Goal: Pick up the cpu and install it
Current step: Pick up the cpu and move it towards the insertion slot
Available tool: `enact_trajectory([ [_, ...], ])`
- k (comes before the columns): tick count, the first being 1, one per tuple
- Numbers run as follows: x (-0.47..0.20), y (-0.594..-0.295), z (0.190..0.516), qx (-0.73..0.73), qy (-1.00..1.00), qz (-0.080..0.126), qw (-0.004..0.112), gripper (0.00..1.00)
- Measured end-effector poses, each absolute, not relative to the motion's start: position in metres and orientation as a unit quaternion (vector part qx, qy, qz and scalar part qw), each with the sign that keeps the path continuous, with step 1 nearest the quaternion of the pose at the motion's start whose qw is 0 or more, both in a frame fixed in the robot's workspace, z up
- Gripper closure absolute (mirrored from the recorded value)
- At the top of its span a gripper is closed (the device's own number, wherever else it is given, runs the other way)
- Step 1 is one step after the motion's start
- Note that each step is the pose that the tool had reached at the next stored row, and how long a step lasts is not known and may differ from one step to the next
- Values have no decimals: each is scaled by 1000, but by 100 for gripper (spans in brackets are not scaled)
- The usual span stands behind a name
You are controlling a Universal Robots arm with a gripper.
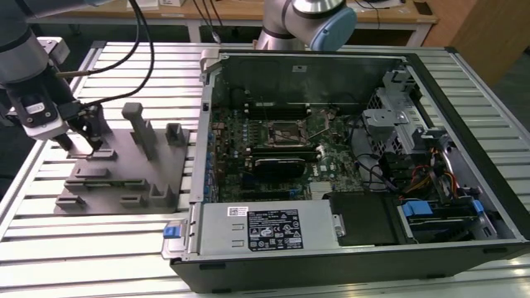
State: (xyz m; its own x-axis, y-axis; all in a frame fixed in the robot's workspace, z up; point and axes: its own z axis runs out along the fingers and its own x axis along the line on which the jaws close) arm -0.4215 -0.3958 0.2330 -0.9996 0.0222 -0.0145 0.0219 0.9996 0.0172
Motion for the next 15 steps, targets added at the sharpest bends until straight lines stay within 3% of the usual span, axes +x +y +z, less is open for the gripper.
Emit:
enact_trajectory([
  [15,-421,-396,272,11,1000,9,8,46],
])
